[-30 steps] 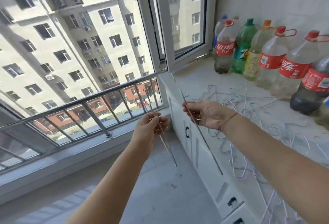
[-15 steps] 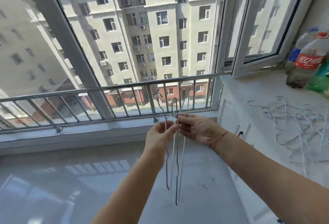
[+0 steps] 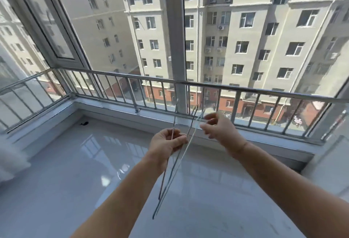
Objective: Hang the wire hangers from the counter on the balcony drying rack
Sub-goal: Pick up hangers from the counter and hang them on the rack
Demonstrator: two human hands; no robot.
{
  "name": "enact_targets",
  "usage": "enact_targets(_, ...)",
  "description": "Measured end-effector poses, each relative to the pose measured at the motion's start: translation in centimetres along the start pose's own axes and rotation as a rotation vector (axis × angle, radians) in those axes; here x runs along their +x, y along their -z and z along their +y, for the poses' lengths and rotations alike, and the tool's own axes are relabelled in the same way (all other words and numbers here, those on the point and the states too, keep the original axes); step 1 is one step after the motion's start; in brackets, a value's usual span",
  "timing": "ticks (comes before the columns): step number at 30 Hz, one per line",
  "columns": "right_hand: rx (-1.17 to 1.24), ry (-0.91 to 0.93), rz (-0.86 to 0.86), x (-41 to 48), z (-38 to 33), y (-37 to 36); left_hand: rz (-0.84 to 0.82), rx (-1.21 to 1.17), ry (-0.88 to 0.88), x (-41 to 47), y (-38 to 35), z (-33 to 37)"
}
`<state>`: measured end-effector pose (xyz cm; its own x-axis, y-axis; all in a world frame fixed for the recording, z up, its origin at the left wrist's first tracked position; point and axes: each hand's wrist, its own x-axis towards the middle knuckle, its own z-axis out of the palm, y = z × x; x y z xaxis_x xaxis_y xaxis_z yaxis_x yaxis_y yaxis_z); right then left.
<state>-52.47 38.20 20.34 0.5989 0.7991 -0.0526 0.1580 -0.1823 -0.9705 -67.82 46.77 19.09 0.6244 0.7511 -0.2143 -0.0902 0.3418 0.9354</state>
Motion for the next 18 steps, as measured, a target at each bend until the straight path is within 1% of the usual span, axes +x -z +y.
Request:
enact_targets(1,-0.164,0.139,0.005,1.2,-0.5,-0.9,0.007,0.000,0.006,0.5,1.7,0.5)
enact_targets(2,-0.300,0.265,-0.038,2.4,-1.1,-1.8,0.011,0.007,0.010,1.0,3.3,1.1)
enact_targets(4,-0.517,0.443,-0.232,4.9,-2.2,-4.1,0.017,0.026,0.014,1.9,6.5,2.1)
enact_targets(5,-0.574,0.479,-0.349,6.3,-2.8,-5.5,0.018,0.034,0.014,2.3,8.0,2.7)
enact_targets(7,-0.581,0.471,-0.568,8.8,-3.8,-8.6,0.028,0.041,0.015,3.5,11.0,3.7)
enact_targets(9,-0.582,0.445,-0.714,11.3,-4.7,-11.8,0.053,0.050,0.017,4.9,13.9,4.7)
enact_targets(12,-0.614,0.477,-0.843,15.1,-6.1,-16.2,0.087,0.051,0.040,7.1,17.8,6.4)
enact_targets(15,-0.575,0.479,-0.949,18.7,-7.8,-20.4,0.129,-0.007,0.060,8.9,21.6,8.8)
enact_targets(18,-0.555,0.474,-1.052,22.0,-9.4,-24.3,0.292,-0.120,0.009,10.7,26.3,11.5)
